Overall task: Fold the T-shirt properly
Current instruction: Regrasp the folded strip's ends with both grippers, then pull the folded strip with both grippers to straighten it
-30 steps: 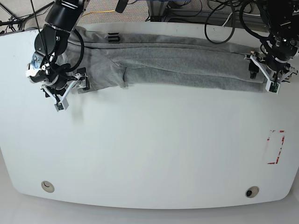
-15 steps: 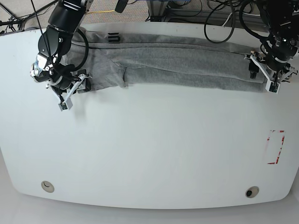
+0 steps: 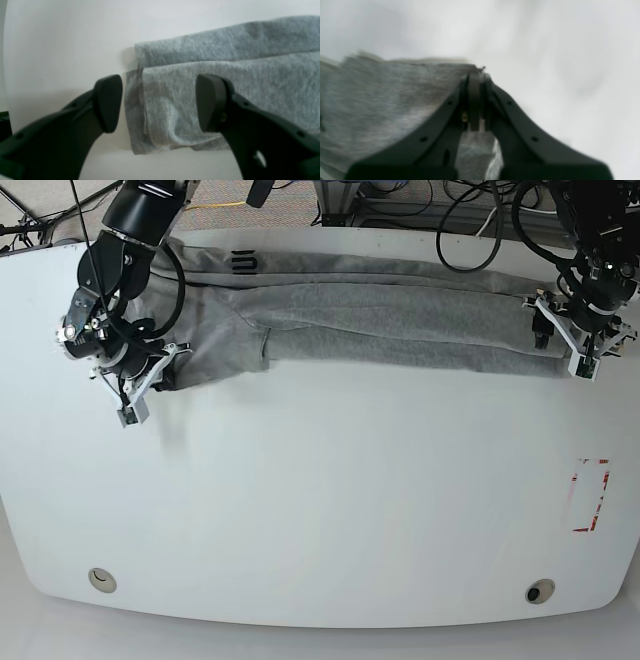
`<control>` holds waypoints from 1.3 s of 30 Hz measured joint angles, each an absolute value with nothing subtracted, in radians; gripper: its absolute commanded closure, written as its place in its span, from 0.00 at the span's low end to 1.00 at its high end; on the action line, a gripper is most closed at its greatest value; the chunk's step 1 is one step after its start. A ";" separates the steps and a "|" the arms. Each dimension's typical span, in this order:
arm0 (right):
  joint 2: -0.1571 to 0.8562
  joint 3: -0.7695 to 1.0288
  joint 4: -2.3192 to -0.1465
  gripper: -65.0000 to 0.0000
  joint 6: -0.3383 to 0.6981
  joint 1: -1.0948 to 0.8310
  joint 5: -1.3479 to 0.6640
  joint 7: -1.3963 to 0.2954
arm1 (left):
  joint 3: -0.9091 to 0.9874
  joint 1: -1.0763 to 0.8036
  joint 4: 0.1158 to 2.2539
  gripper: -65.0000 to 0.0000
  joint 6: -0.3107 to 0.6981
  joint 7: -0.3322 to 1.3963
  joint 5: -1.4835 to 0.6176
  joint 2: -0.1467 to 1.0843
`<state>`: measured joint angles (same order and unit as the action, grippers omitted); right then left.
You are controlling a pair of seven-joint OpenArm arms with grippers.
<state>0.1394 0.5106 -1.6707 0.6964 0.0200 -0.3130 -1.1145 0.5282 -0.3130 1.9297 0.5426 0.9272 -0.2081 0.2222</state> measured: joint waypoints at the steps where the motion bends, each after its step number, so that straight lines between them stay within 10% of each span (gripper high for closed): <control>1: 0.142 0.510 -1.695 1.00 0.697 0.013 -0.348 -1.134 | 0.521 -0.313 1.928 0.35 0.543 0.927 -0.207 0.223; 24: 0.139 0.710 -1.942 0.99 0.698 -0.241 -0.438 -1.293 | 0.495 -0.314 1.871 0.35 0.543 0.927 -0.207 0.226; 27: 0.139 0.710 -1.942 0.85 0.697 -0.266 -0.439 -1.287 | 0.495 -0.313 1.871 0.35 0.543 0.927 -0.207 0.226; 33: 0.135 0.743 -1.950 0.26 0.698 -0.302 -0.441 -1.295 | 0.495 -0.313 1.871 0.35 0.543 0.927 -0.207 0.226; 39: 0.141 0.858 -2.002 0.24 0.697 -0.309 -0.545 -1.296 | 0.495 -0.313 1.871 0.35 0.543 0.927 -0.206 0.225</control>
<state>0.1413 0.8577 -2.0022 0.6971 -0.3088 -0.5446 -1.2961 0.4946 -0.3130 1.8706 0.5426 0.9272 -0.2062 0.2253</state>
